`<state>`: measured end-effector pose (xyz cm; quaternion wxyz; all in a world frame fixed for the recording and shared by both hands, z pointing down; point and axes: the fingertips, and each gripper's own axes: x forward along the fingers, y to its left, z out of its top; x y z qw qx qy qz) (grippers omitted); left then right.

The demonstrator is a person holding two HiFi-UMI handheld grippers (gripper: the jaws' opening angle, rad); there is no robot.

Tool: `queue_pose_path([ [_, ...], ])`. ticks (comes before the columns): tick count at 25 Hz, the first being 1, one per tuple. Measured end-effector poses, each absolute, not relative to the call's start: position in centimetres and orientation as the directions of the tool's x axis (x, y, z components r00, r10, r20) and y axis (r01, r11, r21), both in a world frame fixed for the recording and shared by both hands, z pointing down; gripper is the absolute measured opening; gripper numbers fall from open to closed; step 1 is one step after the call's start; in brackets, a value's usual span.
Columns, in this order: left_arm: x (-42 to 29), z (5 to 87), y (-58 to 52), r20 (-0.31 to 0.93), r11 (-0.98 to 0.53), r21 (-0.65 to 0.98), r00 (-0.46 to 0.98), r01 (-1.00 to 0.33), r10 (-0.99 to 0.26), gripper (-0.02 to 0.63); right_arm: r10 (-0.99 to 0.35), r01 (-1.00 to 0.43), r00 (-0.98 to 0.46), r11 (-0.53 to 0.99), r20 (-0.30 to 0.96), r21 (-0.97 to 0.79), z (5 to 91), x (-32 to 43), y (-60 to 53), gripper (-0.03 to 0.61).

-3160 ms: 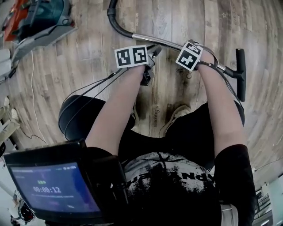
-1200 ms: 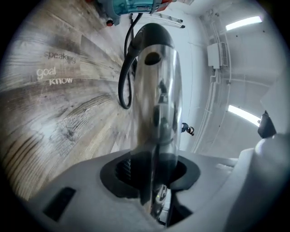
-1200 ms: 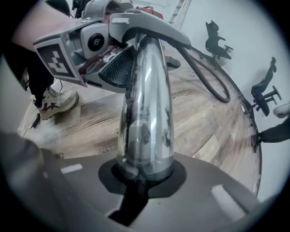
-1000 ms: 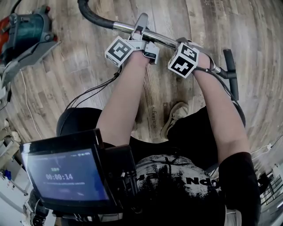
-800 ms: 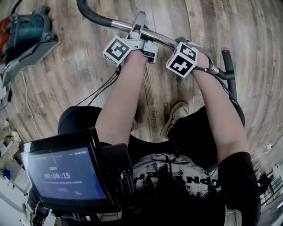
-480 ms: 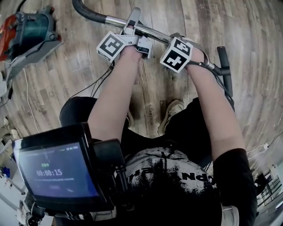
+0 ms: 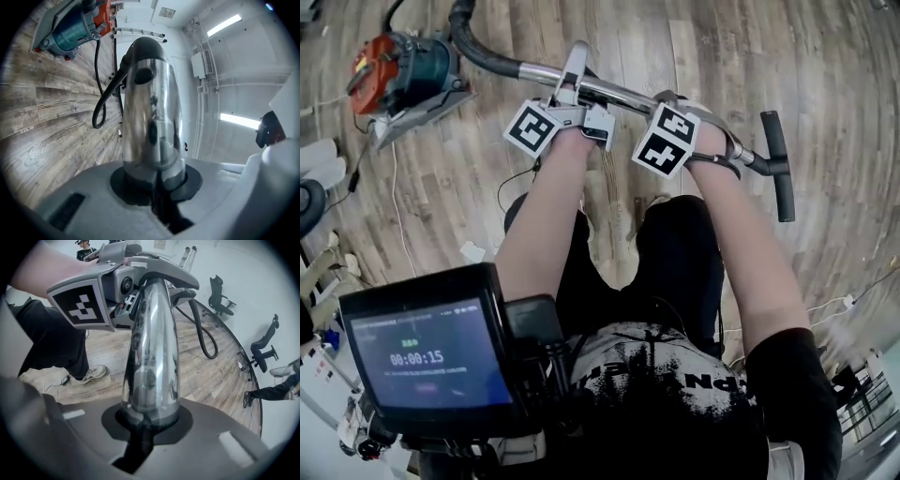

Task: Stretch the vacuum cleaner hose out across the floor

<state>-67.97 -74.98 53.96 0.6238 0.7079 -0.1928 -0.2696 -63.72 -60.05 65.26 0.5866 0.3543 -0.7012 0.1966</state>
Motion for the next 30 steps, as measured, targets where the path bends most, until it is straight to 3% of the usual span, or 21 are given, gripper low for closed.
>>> queue_pose_path([
  [5,-70.4,46.2,-73.3,-0.062,-0.128,0.991,0.779,-0.024,-0.624,0.043,-0.193,-0.737,-0.138,0.675,0.972,0.03,56.6,-66.7,-57.1,0.052],
  [11,-70.7,33.9,-70.8,-0.065,-0.119,0.993,0.817,-0.005,-0.572,0.039,-0.217,-0.79,-0.225,0.611,0.95,-0.047,45.9,-69.9,-54.7,0.054],
  [20,-68.7,14.6,-68.3,-0.225,-0.402,0.913,0.902,0.063,-0.369,0.04,-0.275,-0.79,-0.418,0.58,0.866,-0.198,28.8,-70.8,-53.3,0.054],
  [26,-69.2,9.5,-68.1,-0.219,-0.414,0.909,0.907,0.055,-0.36,0.04,-0.51,-0.838,-0.193,0.53,0.838,0.13,23.5,-69.6,-55.2,0.081],
  [30,-70.0,8.5,-67.7,-0.244,-0.375,0.919,0.92,0.118,-0.308,0.043,-0.542,-0.856,-0.163,0.493,0.824,0.155,23.1,-71.3,-55.7,0.083],
])
